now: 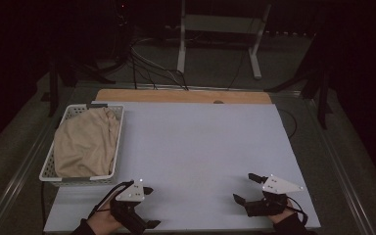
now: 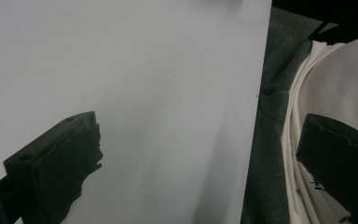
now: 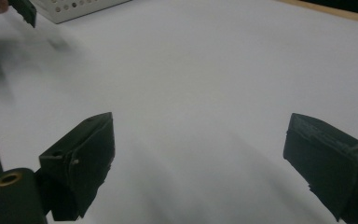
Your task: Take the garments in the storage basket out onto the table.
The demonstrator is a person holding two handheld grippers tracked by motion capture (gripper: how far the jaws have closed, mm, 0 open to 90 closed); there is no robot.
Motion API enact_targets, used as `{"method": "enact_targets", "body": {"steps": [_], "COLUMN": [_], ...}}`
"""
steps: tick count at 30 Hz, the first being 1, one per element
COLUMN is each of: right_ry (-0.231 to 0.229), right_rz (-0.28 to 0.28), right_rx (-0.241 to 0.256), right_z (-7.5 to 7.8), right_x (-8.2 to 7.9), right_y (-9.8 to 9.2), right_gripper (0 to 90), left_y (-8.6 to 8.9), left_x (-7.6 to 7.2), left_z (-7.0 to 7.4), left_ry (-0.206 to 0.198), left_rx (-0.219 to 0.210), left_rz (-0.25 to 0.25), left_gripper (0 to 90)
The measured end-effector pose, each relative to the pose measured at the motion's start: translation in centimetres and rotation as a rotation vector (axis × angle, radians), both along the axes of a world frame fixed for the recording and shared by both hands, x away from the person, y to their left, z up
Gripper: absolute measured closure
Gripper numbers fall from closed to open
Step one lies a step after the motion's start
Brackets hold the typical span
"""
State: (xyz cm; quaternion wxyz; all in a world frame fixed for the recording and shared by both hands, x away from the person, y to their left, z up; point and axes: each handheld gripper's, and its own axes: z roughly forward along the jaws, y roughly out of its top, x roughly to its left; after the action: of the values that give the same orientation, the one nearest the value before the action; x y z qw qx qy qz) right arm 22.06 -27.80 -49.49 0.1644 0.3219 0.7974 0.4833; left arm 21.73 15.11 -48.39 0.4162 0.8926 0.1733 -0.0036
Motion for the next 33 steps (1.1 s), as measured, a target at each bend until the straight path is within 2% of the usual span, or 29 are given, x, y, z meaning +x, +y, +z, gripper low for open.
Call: {"method": "enact_targets", "body": {"steps": [6, 9, 14, 18, 22, 23, 28, 33], "right_ry": [-0.012, -0.019, -0.021, -0.022, -0.029, -0.028, -0.032, -0.037], "right_rz": [-0.003, 0.001, 0.005, 0.014, 0.014, 0.01, 0.014, 0.018], "right_rx": [0.019, 0.04, 0.039, 0.057, 0.065, 0.069, 0.072, 0.073], "right_z": [0.5, 0.6, 0.6, 0.7, 0.8, 0.8, 1.0, 1.0], "right_x": [-0.1, -0.1, -0.1, -0.1, -0.1, 0.0, 0.0, 0.0], "right_y": [0.2, 0.2, 0.3, 0.4, 0.4, 0.4, 0.5, 0.6], "right_gripper": [9.9, 10.2, 10.2, 10.1, 10.2, 10.2, 10.2, 10.2], "left_y": [0.2, 0.5, 0.9, 1.2, 1.4, 1.5, 2.0, 3.1], "left_x": [0.1, 0.2, 0.5, 1.0, 1.2, 1.4, 1.8, 2.4], "left_z": [1.2, 2.0, 3.0, 4.5, 5.6, 6.3, 7.4, 9.2], "left_ry": [-0.006, -0.022, -0.022, -0.024, -0.028, -0.041, -0.039, -0.049], "left_rx": [0.018, 0.006, 0.004, 0.02, 0.005, 0.007, 0.03, 0.038], "left_rz": [-0.009, -0.006, -0.007, -0.003, -0.004, 0.001, 0.008, 0.036], "left_gripper": [0.2, 0.2, 0.2, 0.2, 0.2, 0.2, 0.2, 0.2]}}
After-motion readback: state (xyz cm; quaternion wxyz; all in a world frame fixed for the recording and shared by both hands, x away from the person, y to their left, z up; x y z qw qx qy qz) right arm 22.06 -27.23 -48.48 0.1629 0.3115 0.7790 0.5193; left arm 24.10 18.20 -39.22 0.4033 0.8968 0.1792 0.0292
